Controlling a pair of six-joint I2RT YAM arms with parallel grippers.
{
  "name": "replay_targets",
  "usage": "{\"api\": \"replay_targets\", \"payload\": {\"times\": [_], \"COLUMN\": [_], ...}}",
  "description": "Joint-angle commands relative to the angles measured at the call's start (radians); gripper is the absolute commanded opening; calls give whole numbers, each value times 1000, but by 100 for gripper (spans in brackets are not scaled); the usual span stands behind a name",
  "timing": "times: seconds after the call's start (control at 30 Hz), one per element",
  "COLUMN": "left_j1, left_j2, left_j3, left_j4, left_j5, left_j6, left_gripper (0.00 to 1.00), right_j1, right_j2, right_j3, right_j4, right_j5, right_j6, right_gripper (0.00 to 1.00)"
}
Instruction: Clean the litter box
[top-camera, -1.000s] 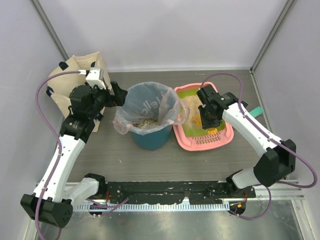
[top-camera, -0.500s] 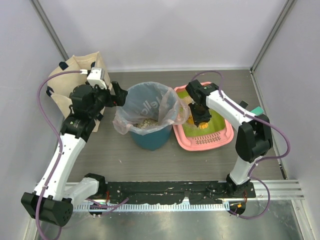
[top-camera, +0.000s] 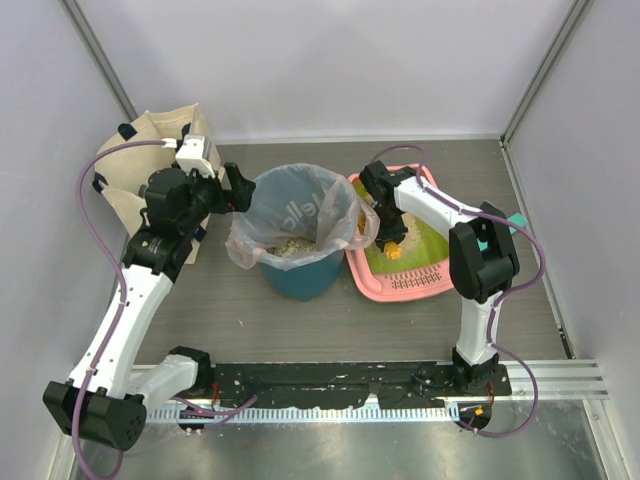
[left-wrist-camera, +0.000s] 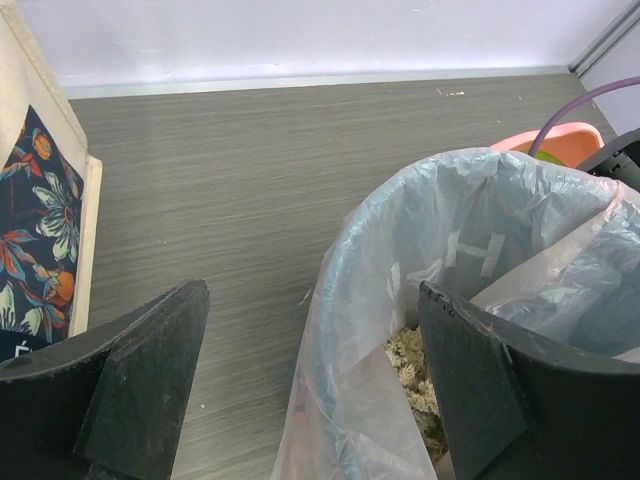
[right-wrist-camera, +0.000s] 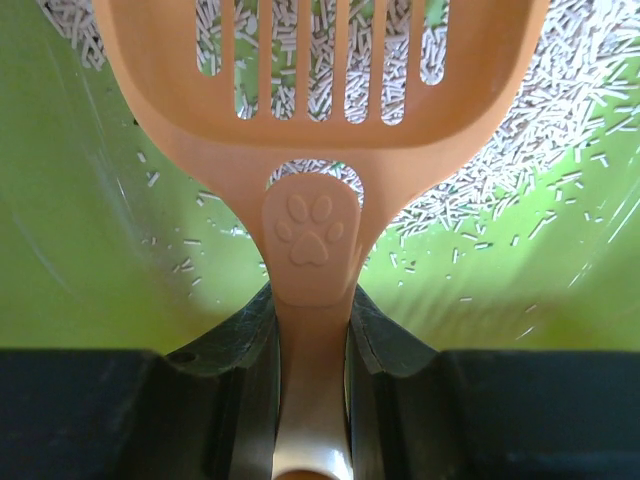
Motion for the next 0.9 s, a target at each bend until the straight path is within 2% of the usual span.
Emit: {"api": "replay_targets", "payload": {"times": [0.0, 0.43, 0.87], "left_j1": [-3, -4, -4], "left_j2": [-3, -6, -1], "left_j3": [1, -1, -1], "left_j4": [40, 41, 44], "left_j5": [-7, -1, 5], "left_j6": [21, 15, 13], "left_gripper": [89, 89, 89], "right_j1": [-3, -3, -3], "right_j2": [-16, -55, -147], "right_j3": [34, -93, -288], "right_j4": [77, 301, 536], "right_j5": [57, 74, 102], "right_j6": [24, 47, 63], "right_gripper": [1, 1, 1]}}
